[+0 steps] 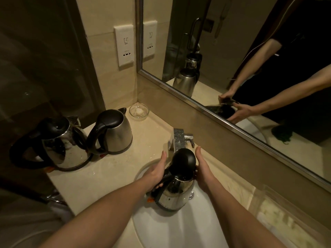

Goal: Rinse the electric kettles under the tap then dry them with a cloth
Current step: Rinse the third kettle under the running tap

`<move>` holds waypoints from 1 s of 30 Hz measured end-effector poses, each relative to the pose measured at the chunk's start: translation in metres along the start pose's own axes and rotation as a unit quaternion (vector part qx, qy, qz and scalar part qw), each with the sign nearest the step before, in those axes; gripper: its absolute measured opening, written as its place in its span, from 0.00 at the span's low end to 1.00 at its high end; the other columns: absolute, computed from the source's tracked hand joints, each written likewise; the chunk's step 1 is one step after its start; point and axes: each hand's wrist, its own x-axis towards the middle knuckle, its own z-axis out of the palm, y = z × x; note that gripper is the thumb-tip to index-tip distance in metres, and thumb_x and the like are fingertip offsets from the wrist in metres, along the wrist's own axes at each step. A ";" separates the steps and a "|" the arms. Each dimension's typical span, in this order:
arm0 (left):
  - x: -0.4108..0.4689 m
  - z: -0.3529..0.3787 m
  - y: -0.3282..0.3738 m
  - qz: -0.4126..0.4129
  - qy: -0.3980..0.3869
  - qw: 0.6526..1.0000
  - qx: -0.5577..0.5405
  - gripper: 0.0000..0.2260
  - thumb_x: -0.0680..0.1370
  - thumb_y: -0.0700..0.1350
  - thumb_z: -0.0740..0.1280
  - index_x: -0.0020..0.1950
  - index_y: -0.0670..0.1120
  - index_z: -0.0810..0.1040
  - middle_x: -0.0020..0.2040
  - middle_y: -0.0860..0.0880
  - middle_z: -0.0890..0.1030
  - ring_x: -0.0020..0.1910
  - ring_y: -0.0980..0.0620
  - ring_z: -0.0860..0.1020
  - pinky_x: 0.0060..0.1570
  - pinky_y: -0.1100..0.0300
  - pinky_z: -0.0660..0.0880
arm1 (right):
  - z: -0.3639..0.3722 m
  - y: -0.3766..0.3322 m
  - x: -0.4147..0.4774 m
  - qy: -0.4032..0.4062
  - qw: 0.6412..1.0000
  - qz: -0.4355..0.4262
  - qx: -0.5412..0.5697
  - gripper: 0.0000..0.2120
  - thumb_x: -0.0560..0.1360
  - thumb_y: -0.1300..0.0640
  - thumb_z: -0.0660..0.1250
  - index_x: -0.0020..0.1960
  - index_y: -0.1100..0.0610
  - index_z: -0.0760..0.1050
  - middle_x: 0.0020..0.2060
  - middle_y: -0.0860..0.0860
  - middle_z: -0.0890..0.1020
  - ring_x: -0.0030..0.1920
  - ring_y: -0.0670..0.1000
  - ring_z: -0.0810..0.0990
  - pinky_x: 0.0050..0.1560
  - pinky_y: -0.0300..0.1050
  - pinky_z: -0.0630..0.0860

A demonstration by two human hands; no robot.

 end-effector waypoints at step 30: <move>-0.108 -0.108 -0.045 0.114 -0.022 0.992 -0.037 0.60 0.58 0.86 0.38 0.71 0.46 0.74 0.59 0.38 0.81 0.58 0.39 0.80 0.62 0.47 0.75 | 0.109 -0.009 -0.124 0.264 0.952 -0.150 -0.023 0.08 0.79 0.48 0.67 0.46 0.53 0.76 0.54 0.52 0.78 0.57 0.53 0.73 0.66 0.55 0.70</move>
